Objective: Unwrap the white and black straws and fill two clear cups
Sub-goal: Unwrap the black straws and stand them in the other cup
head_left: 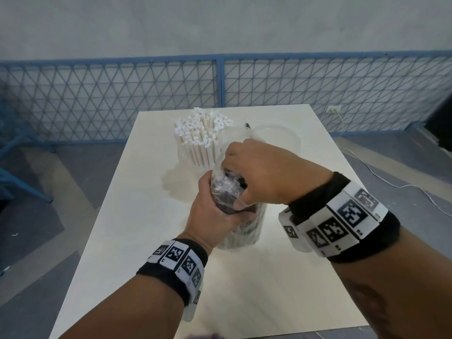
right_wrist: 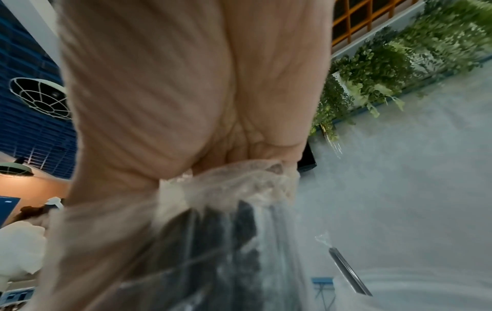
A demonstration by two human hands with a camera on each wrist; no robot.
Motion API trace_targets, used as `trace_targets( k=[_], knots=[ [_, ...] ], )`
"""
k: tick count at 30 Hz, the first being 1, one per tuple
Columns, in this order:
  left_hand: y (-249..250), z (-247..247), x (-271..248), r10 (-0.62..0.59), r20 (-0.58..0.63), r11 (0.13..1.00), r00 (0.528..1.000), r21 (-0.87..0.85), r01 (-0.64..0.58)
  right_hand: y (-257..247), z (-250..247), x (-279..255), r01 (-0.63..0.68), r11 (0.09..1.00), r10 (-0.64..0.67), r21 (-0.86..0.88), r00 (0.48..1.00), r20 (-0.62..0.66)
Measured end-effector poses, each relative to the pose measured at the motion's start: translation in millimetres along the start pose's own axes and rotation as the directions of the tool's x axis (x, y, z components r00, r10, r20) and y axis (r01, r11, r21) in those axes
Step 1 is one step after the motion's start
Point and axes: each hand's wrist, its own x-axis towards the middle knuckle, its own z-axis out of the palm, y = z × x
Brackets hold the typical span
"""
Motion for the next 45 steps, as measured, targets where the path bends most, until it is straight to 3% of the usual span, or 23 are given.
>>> trace_targets(
  k=[5,10,14,19,30,40,45],
  knots=[
    [2,1,-1,-0.012,0.005,0.998,1.000,0.055,0.012,4,1,-3,0.065,0.998,-0.065,-0.015,0.997,-0.030],
    [5,1,-3,0.004,0.037,0.996,0.999,0.087,-0.007,12,-10,-10,0.040,0.987,-0.034,0.155,0.999,-0.039],
    [5,4,-6,0.019,0.076,0.995,0.997,0.092,-0.026,0,0,-9,0.056,0.996,-0.050,-0.065,0.995,0.088],
    [5,6,-7,0.008,0.077,0.994,0.997,0.105,-0.016,0,-6,-8,0.027,0.998,-0.020,-0.054,0.991,0.132],
    [6,-1,-3,0.024,0.039,0.994,0.999,0.108,-0.028,-3,-35,-20,-0.004,0.994,0.000,-0.113,0.999,-0.043],
    [-12,-7,-10,-0.022,0.037,0.990,0.999,0.139,0.016,6,-67,-37,-0.093,0.981,0.117,0.169,0.983,-0.141],
    [-17,-8,-12,-0.039,-0.006,0.992,0.999,0.117,0.039,17,-74,-37,-0.064,0.902,0.169,0.427,0.962,-0.213]
  ],
)
